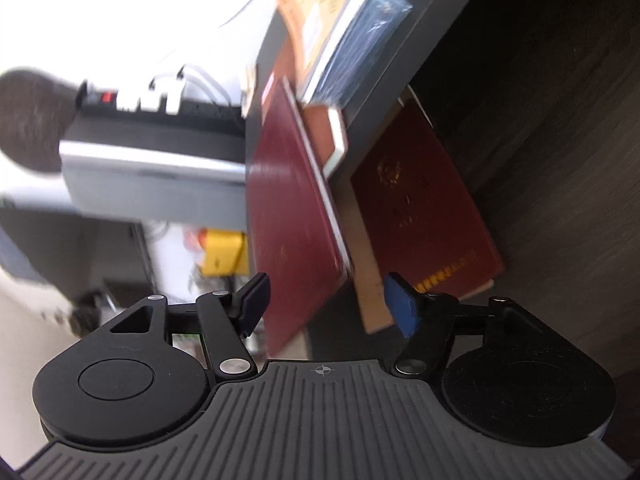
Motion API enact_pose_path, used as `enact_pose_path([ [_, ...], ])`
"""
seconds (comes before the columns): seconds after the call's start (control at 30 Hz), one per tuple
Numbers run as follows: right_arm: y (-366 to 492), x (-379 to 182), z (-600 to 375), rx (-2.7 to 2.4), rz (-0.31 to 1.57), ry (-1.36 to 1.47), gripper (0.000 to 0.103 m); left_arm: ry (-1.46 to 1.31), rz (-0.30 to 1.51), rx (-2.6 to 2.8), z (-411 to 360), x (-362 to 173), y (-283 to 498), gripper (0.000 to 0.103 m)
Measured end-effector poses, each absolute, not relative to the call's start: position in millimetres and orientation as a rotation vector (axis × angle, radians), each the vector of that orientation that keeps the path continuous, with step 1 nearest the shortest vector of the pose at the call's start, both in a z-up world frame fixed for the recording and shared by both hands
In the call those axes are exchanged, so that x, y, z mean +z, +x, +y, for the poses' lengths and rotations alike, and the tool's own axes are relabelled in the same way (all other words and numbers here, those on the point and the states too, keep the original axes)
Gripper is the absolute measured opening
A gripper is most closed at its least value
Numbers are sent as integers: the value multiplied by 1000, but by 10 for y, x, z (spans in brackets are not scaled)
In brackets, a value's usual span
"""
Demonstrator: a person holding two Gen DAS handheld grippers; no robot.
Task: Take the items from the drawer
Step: 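Push the red booklet flat onto the desk top with the right gripper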
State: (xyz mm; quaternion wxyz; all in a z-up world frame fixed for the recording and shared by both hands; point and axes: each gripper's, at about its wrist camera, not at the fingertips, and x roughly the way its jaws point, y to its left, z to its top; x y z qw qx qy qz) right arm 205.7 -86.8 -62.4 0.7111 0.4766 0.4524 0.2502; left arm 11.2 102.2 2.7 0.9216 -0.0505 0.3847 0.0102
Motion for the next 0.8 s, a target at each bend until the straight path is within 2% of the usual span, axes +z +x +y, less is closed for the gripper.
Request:
enact_pose_path([
  [0.33,1752,-300,-288,710,975,682,70,-110,789,106,1227,-20,55,92],
  [0.4,1772,-285,-148,712,969,662,65,-121,786,125,1287,-19,41,92],
  [0.73,2072,-700,78,705,1029,967,63,-144,792,135,1397,-64,55,92],
  [0.77,2089,-732,101,713,1014,995,59,-146,793,136,1410,-72,58,92],
  [0.8,2100,-754,114,717,999,1014,51,-147,795,138,1423,-83,57,92],
])
